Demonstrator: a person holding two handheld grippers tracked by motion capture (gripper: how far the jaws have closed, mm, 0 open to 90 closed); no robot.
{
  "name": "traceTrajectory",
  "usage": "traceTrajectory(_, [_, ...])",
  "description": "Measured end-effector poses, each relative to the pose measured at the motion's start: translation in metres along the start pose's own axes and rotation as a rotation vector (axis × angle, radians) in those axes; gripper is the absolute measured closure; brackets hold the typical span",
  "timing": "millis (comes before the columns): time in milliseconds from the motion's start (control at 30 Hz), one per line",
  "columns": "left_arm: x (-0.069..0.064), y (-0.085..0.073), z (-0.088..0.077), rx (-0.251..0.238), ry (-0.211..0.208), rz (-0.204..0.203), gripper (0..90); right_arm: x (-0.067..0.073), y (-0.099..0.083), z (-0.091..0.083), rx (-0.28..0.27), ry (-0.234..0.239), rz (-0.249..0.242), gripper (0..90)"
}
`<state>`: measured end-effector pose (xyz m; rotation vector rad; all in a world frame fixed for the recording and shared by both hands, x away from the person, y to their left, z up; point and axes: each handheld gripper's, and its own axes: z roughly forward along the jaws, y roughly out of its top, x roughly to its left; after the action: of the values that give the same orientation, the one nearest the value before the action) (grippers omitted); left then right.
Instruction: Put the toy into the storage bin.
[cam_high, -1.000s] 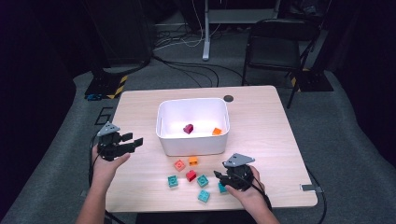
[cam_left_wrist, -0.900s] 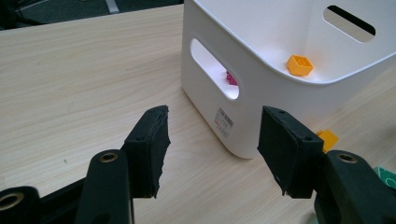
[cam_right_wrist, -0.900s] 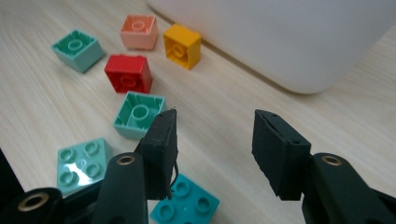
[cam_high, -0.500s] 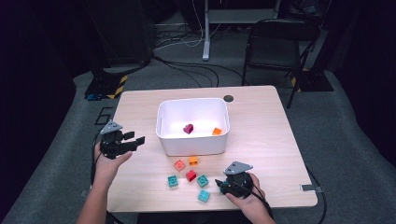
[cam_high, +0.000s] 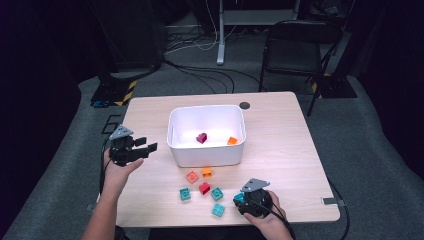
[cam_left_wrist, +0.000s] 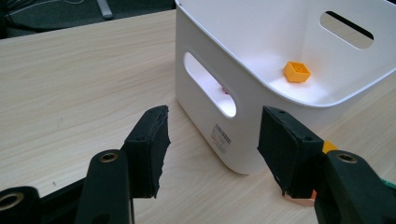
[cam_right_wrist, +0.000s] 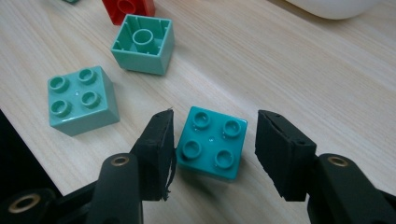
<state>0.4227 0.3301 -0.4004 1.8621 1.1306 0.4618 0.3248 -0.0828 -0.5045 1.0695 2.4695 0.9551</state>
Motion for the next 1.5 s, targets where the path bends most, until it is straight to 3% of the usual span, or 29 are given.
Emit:
traceTrajectory(200, [-0.002,0.000,0.001,0.009,-0.005,0.011,42.6,-0.006,-0.001,0.000,0.010,0.017,0.013,57.0])
traceTrajectory(600, [-0.002,-0.002,0.003,0.012,-0.002,0.005,42.6,-0.013,-0.002,0.005,0.025,0.022,0.040,54.1])
traceTrajectory(933, [0.000,-0.002,0.001,0.007,-0.002,0.004,42.6,-0.009,0.001,0.008,0.032,0.022,0.018,57.8])
traceTrajectory(1300, [0.003,-0.003,-0.002,-0.002,0.004,-0.007,42.6,-0.005,0.019,-0.002,-0.010,0.038,-0.023,58.0])
traceTrajectory(1500, [0.004,-0.004,-0.004,-0.002,0.009,-0.016,42.6,-0.010,0.032,-0.012,-0.029,0.041,-0.005,58.0])
